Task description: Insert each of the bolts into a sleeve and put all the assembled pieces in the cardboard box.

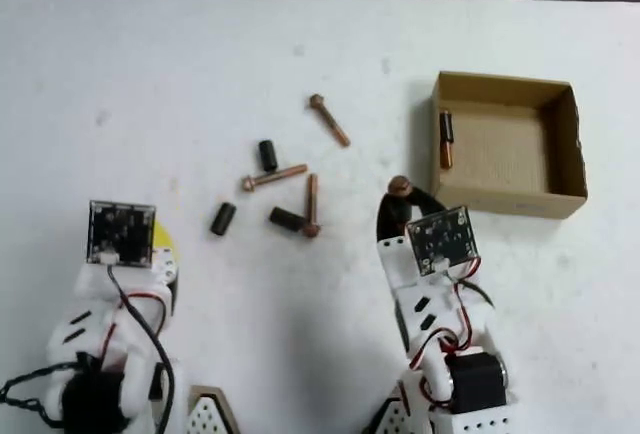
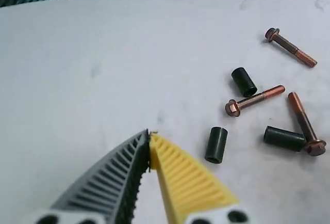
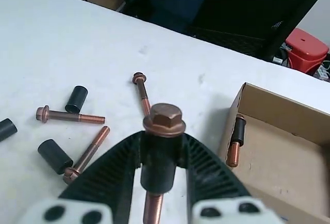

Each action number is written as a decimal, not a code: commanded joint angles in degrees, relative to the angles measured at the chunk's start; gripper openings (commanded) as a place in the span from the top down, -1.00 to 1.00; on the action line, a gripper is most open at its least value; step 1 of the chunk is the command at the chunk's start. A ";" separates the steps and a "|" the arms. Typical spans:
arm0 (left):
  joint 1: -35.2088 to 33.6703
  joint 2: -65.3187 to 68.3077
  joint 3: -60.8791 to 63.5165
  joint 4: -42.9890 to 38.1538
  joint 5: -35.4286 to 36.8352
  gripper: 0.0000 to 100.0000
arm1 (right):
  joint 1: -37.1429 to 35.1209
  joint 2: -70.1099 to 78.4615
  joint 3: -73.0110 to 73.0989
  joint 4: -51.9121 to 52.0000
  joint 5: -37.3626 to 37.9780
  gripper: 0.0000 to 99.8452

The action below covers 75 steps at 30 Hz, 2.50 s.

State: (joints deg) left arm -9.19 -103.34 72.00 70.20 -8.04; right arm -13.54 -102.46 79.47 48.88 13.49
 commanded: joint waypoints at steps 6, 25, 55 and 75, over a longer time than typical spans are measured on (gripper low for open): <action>1.01 -1.01 -3.08 3.69 -4.13 0.96 | 0.57 -0.66 -3.69 -0.13 1.23 0.97; 3.38 -1.10 16.79 2.46 -3.87 0.96 | 12.18 15.96 -21.54 4.00 6.15 0.97; 3.65 -1.10 24.97 2.73 -3.87 0.95 | 21.58 112.66 -86.51 4.35 5.80 0.97; 3.38 -1.10 24.97 2.81 -3.87 0.95 | 22.46 147.03 -115.43 5.14 6.24 0.96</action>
State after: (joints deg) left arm -6.11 -104.13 96.62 73.98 -11.47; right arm 9.58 44.26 -30.24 53.10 19.12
